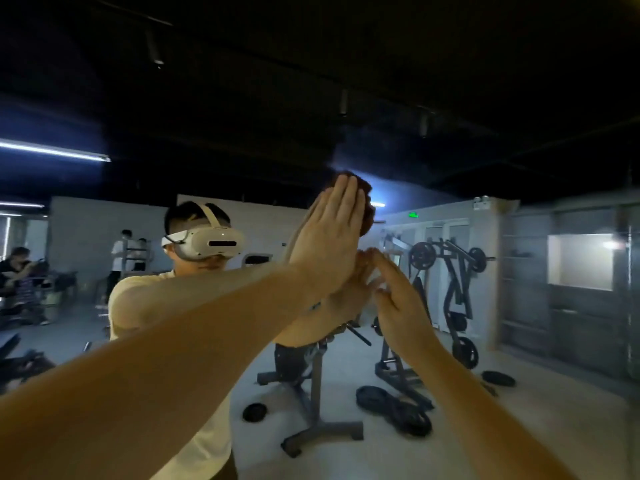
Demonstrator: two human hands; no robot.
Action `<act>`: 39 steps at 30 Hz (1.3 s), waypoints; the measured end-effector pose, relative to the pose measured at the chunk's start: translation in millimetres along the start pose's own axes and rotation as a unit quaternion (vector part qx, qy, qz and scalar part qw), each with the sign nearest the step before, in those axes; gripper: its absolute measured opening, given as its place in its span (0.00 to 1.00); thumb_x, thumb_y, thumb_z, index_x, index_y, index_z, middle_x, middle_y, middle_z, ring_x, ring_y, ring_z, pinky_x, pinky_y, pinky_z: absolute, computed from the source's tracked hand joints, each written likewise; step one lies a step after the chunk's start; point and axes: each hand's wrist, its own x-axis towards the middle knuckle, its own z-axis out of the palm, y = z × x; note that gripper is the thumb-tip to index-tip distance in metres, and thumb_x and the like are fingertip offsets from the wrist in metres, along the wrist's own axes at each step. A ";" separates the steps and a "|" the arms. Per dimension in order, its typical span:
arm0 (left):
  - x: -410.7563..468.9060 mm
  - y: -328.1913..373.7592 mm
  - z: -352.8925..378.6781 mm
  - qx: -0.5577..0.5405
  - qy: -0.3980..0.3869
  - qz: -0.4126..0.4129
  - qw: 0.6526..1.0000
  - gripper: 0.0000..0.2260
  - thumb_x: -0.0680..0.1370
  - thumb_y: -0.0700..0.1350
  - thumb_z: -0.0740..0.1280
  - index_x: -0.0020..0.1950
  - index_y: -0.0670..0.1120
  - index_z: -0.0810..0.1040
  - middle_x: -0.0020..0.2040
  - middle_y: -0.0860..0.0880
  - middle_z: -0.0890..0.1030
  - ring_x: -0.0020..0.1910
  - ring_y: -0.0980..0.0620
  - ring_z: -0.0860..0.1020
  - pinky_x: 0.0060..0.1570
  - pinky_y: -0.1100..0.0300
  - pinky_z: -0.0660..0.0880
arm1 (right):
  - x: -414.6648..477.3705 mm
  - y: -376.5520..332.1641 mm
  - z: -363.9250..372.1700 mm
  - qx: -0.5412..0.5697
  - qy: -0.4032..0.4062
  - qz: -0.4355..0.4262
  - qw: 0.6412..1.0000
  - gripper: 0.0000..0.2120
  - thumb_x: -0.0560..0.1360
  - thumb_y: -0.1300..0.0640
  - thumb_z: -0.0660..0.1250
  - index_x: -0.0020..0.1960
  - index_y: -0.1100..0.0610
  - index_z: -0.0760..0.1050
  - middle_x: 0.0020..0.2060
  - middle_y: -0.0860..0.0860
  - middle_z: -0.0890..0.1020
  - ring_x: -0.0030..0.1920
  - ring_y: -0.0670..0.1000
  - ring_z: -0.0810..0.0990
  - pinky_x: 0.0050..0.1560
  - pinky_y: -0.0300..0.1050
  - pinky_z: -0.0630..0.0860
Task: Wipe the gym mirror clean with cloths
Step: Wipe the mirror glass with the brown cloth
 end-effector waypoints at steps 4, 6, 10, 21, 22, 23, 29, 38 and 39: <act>-21.9 44.7 0.7 0.010 -0.064 0.127 0.990 0.29 0.84 0.56 0.33 0.79 0.39 0.35 0.84 0.38 0.42 0.83 0.37 0.40 0.80 0.42 0.36 | -0.1 15.2 -21.5 -0.050 0.075 0.000 0.996 0.20 0.85 0.59 0.54 0.76 0.58 0.70 0.71 0.50 0.75 0.70 0.48 0.73 0.69 0.30 0.59; -31.3 32.9 -3.0 0.021 -0.106 0.150 0.983 0.30 0.80 0.55 0.30 0.79 0.40 0.33 0.84 0.39 0.40 0.83 0.39 0.39 0.82 0.42 0.40 | 1.8 23.7 -24.7 -0.093 0.081 -0.035 0.992 0.23 0.82 0.54 0.52 0.72 0.61 0.74 0.70 0.56 0.77 0.69 0.55 0.75 0.72 0.39 0.63; -59.6 -46.9 -8.7 0.062 -0.040 0.064 0.995 0.34 0.80 0.44 0.58 0.82 0.41 0.44 0.84 0.38 0.44 0.83 0.40 0.43 0.82 0.40 0.47 | 5.7 21.3 -8.1 -0.110 0.064 -0.066 0.990 0.24 0.81 0.63 0.61 0.77 0.57 0.69 0.77 0.53 0.70 0.76 0.54 0.68 0.75 0.56 0.68; -90.2 -8.3 0.9 -0.021 0.016 -0.011 1.000 0.27 0.87 0.53 0.48 0.81 0.38 0.57 0.83 0.38 0.58 0.82 0.37 0.53 0.81 0.42 0.50 | -25.9 35.8 1.6 -0.146 -0.074 -0.100 0.981 0.29 0.84 0.53 0.54 0.82 0.50 0.49 0.84 0.50 0.51 0.83 0.53 0.50 0.79 0.62 0.58; -79.5 9.3 6.3 -0.016 0.000 0.001 1.000 0.28 0.87 0.55 0.44 0.82 0.40 0.52 0.84 0.39 0.54 0.83 0.38 0.50 0.81 0.43 0.47 | -29.2 37.2 1.2 -0.137 -0.072 -0.105 0.982 0.27 0.85 0.49 0.52 0.83 0.51 0.51 0.83 0.50 0.53 0.83 0.53 0.51 0.80 0.60 0.58; -71.6 26.1 11.8 0.003 -0.027 0.029 0.999 0.29 0.86 0.56 0.42 0.82 0.41 0.47 0.84 0.40 0.50 0.84 0.38 0.47 0.82 0.42 0.44 | -33.5 37.7 -0.1 -0.134 -0.070 -0.106 0.983 0.27 0.86 0.45 0.48 0.83 0.53 0.54 0.83 0.51 0.55 0.83 0.52 0.52 0.80 0.58 0.58; -76.8 33.5 1.9 -0.032 -0.083 0.166 0.982 0.28 0.82 0.57 0.55 0.79 0.44 0.69 0.78 0.43 0.70 0.77 0.42 0.66 0.78 0.45 0.60 | -65.9 45.0 3.8 -0.177 -0.067 -0.023 0.982 0.29 0.82 0.55 0.52 0.83 0.52 0.55 0.82 0.48 0.57 0.80 0.44 0.52 0.80 0.55 0.61; -203.1 -90.2 -15.6 -0.018 -0.042 0.092 0.995 0.28 0.72 0.35 0.73 0.71 0.35 0.73 0.70 0.34 0.74 0.69 0.33 0.73 0.78 0.43 0.58 | -96.4 39.4 32.2 -0.176 -0.064 0.042 0.981 0.35 0.82 0.52 0.59 0.84 0.55 0.48 0.83 0.49 0.46 0.83 0.54 0.48 0.78 0.55 0.60; -201.1 -82.7 -13.9 -0.021 -0.044 0.095 0.994 0.29 0.74 0.37 0.71 0.74 0.35 0.71 0.73 0.34 0.72 0.72 0.33 0.71 0.79 0.44 0.56 | -96.8 41.4 31.6 -0.172 -0.064 0.036 0.982 0.35 0.83 0.54 0.61 0.84 0.55 0.47 0.82 0.47 0.44 0.82 0.53 0.47 0.78 0.54 0.62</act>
